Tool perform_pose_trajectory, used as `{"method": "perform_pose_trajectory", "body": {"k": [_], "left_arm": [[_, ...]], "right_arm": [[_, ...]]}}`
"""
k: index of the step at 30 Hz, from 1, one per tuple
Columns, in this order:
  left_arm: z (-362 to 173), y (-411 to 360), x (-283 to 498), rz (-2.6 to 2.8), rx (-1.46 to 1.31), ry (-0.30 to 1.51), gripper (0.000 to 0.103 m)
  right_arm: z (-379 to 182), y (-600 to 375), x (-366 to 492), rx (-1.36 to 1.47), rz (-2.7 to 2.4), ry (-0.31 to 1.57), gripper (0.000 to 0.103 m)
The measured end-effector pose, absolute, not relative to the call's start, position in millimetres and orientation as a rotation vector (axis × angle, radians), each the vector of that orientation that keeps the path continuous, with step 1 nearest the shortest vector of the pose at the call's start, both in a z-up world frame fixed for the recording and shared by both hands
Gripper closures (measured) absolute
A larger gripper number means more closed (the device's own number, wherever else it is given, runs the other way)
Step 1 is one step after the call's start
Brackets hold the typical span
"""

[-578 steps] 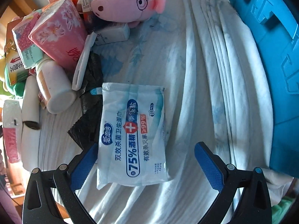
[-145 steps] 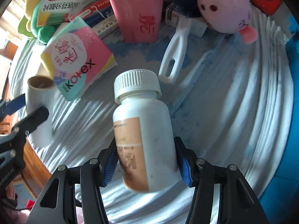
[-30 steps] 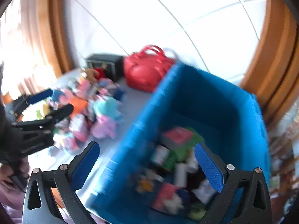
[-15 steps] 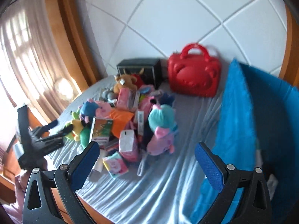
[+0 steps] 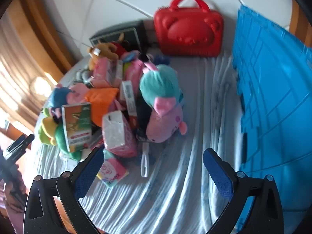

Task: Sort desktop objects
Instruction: 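Withdraw both open tools from the crate back toward the bed, then grasp the green frog plush with both tools and lift it off the pile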

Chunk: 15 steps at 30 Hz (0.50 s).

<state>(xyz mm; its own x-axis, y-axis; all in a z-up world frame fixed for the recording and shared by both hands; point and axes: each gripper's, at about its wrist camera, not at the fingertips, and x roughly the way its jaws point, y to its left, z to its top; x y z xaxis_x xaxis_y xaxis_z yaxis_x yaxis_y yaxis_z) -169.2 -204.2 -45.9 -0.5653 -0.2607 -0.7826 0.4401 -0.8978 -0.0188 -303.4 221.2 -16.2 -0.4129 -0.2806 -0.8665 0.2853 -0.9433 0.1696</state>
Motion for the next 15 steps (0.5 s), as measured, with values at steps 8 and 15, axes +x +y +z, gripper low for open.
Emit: {"method": "perform_pose_trajectory", "body": {"k": [8, 15], "left_arm": [[-80.6, -223.8, -142.8, -2.33, 1.237, 0.372, 0.025], [-75.2, -210.7, -133.6, -2.31, 1.261, 0.294, 0.025]], "right_arm": [[-40.3, 171.7, -303.0, 1.445, -2.285, 0.089, 0.0], [-54.6, 128.5, -287.3, 1.368, -2.215, 0.112, 0.0]]}}
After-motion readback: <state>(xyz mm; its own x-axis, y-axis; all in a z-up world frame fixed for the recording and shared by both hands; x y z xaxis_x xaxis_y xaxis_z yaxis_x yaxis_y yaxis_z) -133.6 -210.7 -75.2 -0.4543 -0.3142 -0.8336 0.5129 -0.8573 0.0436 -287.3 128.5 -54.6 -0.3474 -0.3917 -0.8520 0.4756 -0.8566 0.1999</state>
